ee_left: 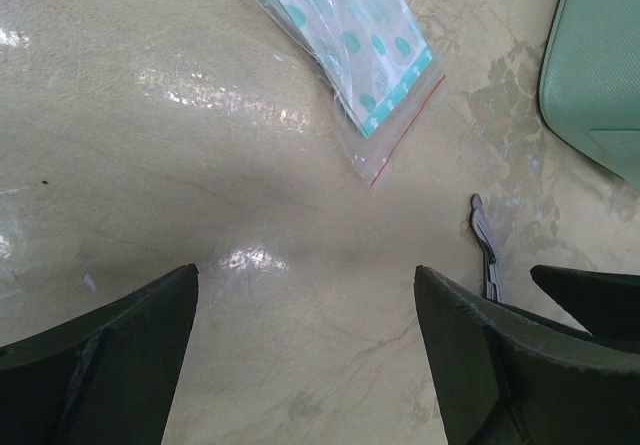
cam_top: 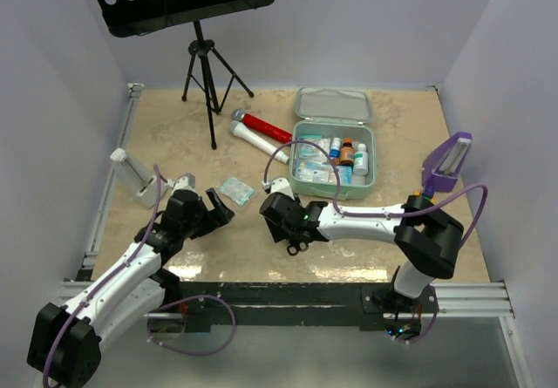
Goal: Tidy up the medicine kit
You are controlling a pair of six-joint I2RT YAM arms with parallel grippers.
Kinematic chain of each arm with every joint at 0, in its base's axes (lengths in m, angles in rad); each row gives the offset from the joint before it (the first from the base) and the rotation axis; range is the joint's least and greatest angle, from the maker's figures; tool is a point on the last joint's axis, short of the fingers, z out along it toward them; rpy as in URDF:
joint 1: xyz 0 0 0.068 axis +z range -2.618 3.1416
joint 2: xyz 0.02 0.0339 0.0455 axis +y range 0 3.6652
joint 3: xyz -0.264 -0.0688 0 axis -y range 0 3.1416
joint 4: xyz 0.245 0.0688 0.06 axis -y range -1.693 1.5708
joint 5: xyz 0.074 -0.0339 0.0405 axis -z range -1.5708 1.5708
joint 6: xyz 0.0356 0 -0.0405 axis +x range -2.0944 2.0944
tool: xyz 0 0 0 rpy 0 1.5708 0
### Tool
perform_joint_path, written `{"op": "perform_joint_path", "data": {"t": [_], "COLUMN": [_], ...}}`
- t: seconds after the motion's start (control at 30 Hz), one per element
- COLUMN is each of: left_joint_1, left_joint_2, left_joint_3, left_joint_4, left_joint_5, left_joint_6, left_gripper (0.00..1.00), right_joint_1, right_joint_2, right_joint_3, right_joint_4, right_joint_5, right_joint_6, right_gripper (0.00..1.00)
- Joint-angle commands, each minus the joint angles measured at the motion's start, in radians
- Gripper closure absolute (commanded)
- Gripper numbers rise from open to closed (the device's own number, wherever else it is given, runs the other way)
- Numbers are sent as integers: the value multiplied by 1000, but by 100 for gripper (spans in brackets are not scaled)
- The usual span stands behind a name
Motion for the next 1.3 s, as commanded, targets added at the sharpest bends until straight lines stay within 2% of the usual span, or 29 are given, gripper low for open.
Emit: {"op": "perform_joint_path", "data": {"t": [0.0,0.4,0.67,1.27], "left_joint_1": [6,6,6,6], "left_joint_2": [-14,4,1,7], "left_joint_3": [-7,-21,-25,-31], "left_joint_4": [8,29,31,42], "left_joint_5": [4,10,7,10], "left_joint_6": [-7,-7,-7,-7], "left_gripper": [7,7,7,7], "right_joint_1": [-51,-114,-132,-140], "right_joint_2": [-16,-8,41,96], "right_joint_3": [24,21,41,75], "right_joint_4": [20,51,25,-41], "right_joint_5": [-32,-210,-216,-242], "right_joint_6": [-36,-138,-161,-201], "right_gripper": [42,44,51,59]}}
